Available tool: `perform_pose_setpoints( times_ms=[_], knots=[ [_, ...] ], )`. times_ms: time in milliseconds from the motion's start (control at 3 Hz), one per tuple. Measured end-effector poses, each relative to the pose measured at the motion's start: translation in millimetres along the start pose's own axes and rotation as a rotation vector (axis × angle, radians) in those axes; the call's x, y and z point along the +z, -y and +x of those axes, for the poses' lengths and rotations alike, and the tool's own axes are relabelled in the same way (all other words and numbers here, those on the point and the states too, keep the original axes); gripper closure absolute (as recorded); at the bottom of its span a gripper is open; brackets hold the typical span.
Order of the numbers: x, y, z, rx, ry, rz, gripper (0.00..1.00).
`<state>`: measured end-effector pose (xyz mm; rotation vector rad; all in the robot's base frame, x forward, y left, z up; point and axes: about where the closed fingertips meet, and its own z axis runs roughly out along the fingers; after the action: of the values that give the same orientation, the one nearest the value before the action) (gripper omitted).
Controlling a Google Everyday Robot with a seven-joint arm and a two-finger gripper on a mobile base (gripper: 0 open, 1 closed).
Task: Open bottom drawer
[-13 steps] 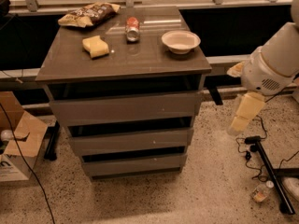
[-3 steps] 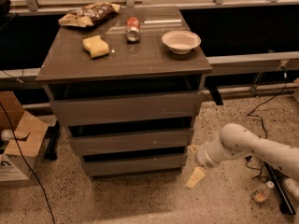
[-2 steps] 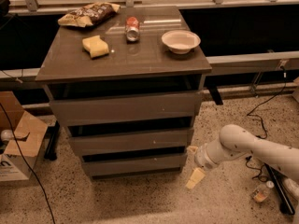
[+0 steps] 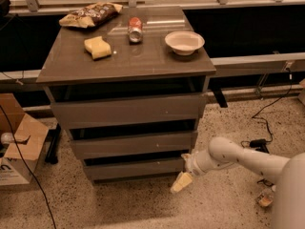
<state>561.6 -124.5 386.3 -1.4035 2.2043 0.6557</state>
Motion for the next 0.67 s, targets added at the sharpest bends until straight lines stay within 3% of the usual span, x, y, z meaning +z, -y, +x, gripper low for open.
perform_pose_setpoints(
  times_ms=[667],
  knots=[
    [70,29,15,0.02,0.095,-0.013,0.0]
  ],
)
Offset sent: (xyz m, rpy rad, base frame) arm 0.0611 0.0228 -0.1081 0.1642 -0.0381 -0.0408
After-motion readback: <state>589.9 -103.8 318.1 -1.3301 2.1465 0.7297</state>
